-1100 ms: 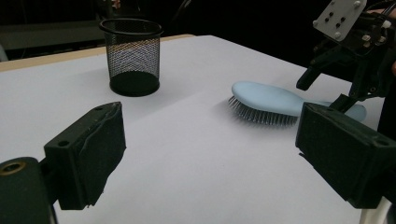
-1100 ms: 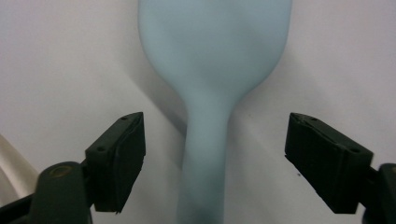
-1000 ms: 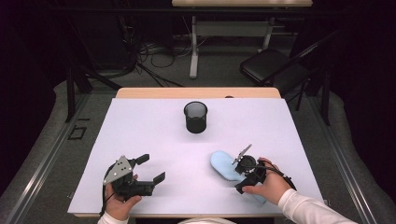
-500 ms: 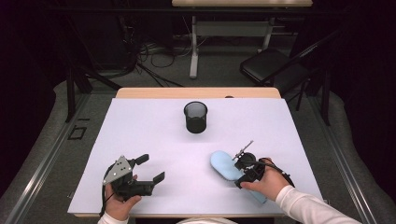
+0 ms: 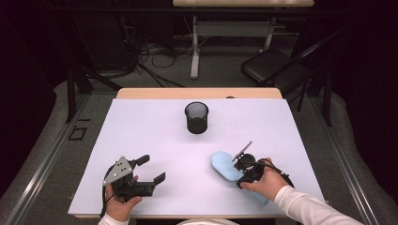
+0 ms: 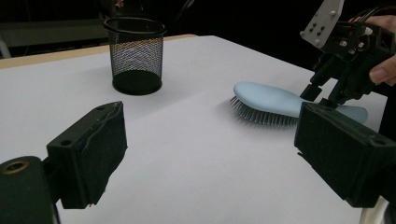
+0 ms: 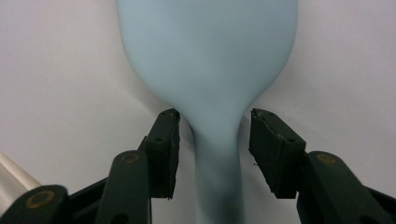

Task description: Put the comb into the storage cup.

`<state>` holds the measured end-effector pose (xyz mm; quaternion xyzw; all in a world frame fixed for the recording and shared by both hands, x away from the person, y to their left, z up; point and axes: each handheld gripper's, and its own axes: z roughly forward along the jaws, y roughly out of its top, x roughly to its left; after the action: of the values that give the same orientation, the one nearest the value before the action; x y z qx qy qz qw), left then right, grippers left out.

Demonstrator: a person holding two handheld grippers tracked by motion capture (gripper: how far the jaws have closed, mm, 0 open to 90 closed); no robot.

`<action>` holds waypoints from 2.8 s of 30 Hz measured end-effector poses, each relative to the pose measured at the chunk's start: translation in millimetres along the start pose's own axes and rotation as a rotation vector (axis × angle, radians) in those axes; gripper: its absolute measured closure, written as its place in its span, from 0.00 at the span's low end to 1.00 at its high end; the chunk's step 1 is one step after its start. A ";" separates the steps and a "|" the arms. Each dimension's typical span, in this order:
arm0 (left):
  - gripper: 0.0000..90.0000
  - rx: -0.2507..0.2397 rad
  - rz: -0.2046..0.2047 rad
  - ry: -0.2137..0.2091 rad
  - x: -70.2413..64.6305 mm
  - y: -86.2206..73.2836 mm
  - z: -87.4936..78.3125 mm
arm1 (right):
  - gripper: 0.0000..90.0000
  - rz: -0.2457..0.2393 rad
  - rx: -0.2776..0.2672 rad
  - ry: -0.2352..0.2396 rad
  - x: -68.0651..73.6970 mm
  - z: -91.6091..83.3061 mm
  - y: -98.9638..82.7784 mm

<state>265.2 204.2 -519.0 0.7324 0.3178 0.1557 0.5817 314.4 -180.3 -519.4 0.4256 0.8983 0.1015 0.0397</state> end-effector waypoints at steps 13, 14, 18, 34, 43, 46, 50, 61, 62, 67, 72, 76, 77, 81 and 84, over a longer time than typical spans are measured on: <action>0.11 -0.001 -0.009 0.001 0.2 -0.2 0.5 | 0.68 0.003 0.003 0.028 -0.7 4.5 -0.9; 0.11 -0.001 -0.009 0.001 0.2 -0.1 0.5 | 0.68 0.002 0.004 0.026 -0.5 4.9 -0.8; 0.11 0.000 -0.010 0.001 0.3 -0.2 0.5 | 0.70 -0.007 0.010 0.023 -0.6 7.1 -0.4; 0.11 0.001 -0.011 0.005 0.9 -0.3 0.7 | 0.75 -0.030 0.029 0.008 0.0 7.8 2.1; 0.11 0.002 -0.011 0.009 1.0 -0.4 0.7 | 0.76 -0.045 0.029 0.002 1.0 8.3 2.0; 0.11 0.001 -0.011 0.006 1.2 -0.4 0.7 | 0.76 -0.049 0.029 0.002 0.9 8.3 2.0; 0.11 0.001 -0.011 0.009 1.0 -0.4 0.6 | 0.77 -0.052 0.031 0.003 1.4 8.1 1.8; 0.11 0.001 -0.009 0.007 1.2 -0.4 0.6 | 0.77 -0.060 0.026 0.005 1.5 7.2 0.4; 0.11 0.001 -0.009 0.007 1.1 -0.4 0.6 | 0.77 -0.064 0.025 0.005 1.2 7.1 0.3; 0.11 0.001 -0.008 0.008 1.2 -0.4 0.6 | 0.77 -0.062 0.016 0.009 1.1 5.8 -0.5; 0.12 0.011 0.000 0.016 0.9 -0.9 1.5 | 0.77 -0.068 0.013 0.026 1.6 5.4 -2.0; 0.12 0.011 0.003 0.016 0.9 -0.9 1.8 | 0.77 -0.079 0.000 0.028 2.8 4.1 -3.3; 0.12 0.012 0.003 0.017 0.9 -1.0 1.8 | 0.77 -0.076 -0.002 0.033 3.2 3.4 -3.6; 0.12 0.016 0.003 0.021 0.5 -1.2 2.1 | 0.77 -0.084 -0.023 0.033 4.4 0.9 -3.7; 0.12 0.016 0.003 0.021 0.6 -1.2 2.1 | 0.77 -0.089 -0.037 0.047 4.3 -0.9 -3.5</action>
<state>266.6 203.2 -520.8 0.7358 0.3243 0.1617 0.5720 308.9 -179.3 -519.2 0.3817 0.9151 0.1262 0.0310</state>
